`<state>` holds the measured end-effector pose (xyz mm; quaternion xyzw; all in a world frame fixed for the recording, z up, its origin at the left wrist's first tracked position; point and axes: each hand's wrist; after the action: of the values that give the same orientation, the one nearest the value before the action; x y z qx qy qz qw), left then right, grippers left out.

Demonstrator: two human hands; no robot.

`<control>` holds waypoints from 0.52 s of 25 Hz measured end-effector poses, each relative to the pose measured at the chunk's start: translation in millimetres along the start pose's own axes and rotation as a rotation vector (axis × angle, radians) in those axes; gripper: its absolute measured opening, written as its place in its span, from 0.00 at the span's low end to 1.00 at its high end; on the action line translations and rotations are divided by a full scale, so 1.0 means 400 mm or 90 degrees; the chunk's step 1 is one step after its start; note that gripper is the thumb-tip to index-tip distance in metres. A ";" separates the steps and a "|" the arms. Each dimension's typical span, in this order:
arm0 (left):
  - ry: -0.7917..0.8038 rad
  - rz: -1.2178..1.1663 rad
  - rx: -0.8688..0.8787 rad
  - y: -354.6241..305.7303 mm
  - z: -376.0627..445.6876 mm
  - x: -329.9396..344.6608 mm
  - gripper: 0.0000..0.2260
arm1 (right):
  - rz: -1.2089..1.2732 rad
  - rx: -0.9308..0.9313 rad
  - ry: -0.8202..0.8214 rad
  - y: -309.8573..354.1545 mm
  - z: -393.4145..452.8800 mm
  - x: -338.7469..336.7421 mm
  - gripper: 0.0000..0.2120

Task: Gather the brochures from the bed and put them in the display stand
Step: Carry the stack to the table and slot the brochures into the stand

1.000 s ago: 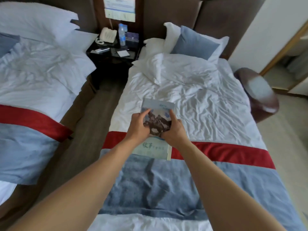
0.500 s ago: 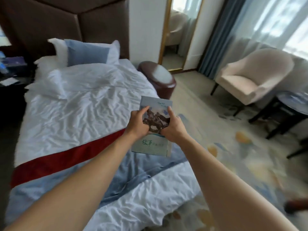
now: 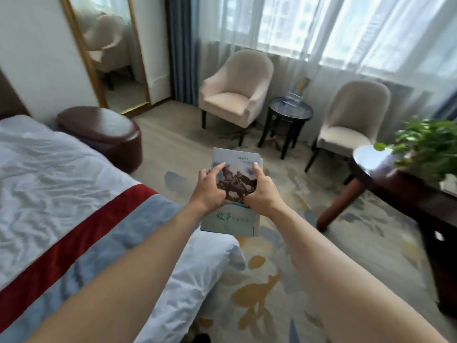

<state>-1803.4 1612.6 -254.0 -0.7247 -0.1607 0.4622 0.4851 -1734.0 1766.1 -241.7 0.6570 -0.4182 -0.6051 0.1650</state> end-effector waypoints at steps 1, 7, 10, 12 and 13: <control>0.017 -0.001 0.011 -0.018 0.047 0.030 0.35 | 0.005 0.018 -0.011 -0.028 0.022 -0.033 0.49; 0.107 -0.007 0.076 -0.120 0.350 0.163 0.35 | 0.025 0.108 -0.088 -0.161 0.193 -0.219 0.49; 0.141 -0.004 0.085 -0.157 0.467 0.207 0.35 | 0.037 0.133 -0.103 -0.205 0.270 -0.289 0.49; 0.170 -0.003 0.084 -0.177 0.542 0.237 0.34 | 0.044 0.143 -0.105 -0.242 0.324 -0.327 0.50; 0.177 0.000 0.083 -0.185 0.582 0.252 0.35 | 0.047 0.146 -0.105 -0.263 0.354 -0.345 0.50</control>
<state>-1927.1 1845.6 -266.5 -0.7485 -0.0617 0.3671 0.5488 -1818.2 1973.1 -257.2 0.6038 -0.5204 -0.5990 0.0759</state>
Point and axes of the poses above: each hand's wrist, its own z-axis towards the middle knuckle, its own x-axis out of the palm, y = z × x, and after that the axes turned 10 degrees about y, right-handed
